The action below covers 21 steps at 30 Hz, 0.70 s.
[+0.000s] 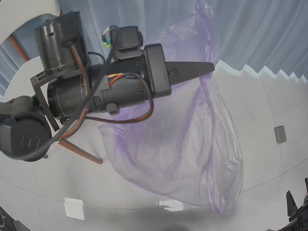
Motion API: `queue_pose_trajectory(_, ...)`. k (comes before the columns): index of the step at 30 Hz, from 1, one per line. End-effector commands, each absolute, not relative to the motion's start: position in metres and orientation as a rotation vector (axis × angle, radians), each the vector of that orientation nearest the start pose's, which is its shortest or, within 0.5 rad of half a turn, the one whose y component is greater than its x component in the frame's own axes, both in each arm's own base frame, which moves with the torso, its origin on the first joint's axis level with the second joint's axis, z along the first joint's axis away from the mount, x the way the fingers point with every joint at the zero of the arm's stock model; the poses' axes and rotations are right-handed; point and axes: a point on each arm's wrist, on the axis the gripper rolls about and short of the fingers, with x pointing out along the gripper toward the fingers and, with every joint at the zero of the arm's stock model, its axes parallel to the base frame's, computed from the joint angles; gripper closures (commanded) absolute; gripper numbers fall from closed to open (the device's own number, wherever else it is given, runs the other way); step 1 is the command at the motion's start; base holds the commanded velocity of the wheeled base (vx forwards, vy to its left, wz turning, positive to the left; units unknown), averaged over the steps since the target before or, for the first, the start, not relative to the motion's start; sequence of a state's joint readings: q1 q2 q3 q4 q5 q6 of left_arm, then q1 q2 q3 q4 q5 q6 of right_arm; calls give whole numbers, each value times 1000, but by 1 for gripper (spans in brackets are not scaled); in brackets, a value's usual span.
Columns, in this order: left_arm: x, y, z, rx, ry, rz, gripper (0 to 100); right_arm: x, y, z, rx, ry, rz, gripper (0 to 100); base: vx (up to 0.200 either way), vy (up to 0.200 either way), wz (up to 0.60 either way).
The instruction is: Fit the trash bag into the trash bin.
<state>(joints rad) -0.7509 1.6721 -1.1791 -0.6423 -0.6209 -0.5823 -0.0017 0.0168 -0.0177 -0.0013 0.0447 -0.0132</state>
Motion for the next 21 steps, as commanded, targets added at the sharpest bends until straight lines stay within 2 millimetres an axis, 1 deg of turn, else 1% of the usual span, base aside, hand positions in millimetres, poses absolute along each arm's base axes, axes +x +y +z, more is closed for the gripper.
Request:
queue_pose_trajectory(1,239,-217,288,-482,248,-1319,100,-23,1,76,-11,-2,40,0,0,0,0)
queue_pose_trajectory(3,243,-211,278,-466,263,-1288,100,-23,1,76,-11,-2,40,0,0,0,0)
queue_pose_trajectory(4,243,-211,278,-466,263,-1288,100,-23,1,76,-11,-2,40,0,0,0,0)
queue_pose_trajectory(5,251,-201,262,-420,272,-1243,100,-23,1,76,-9,-2,40,0,0,0,0)
queue_pose_trajectory(7,259,-194,256,-376,245,-1215,100,-23,1,76,-9,-2,40,0,0,0,0)
queue_pose_trajectory(8,271,-191,248,-356,233,-1186,100,-23,1,76,-8,-2,40,0,0,0,0)
queue_pose_trajectory(10,280,-189,242,-342,214,-1169,100,-23,1,76,-5,-2,38,0,0,0,0)
queue_pose_trajectory(11,280,-189,242,-342,214,-1169,100,-23,1,76,-5,-2,38,0,0,0,0)
queue_pose_trajectory(12,291,-184,235,-326,152,-1140,100,-23,1,76,-3,-2,34,0,0,0,0)
queue_pose_trajectory(14,298,-180,229,-324,118,-1119,100,-23,1,76,-5,-2,34,0,0,0,0)
queue_pose_trajectory(17,303,-179,227,-323,87,-1080,100,-23,1,75,-2,0,32,0,0,0,0)
queue_pose_trajectory(21,302,-177,225,-298,64,-1003,100,-23,0,76,28,-1,6,0,0,0,0)
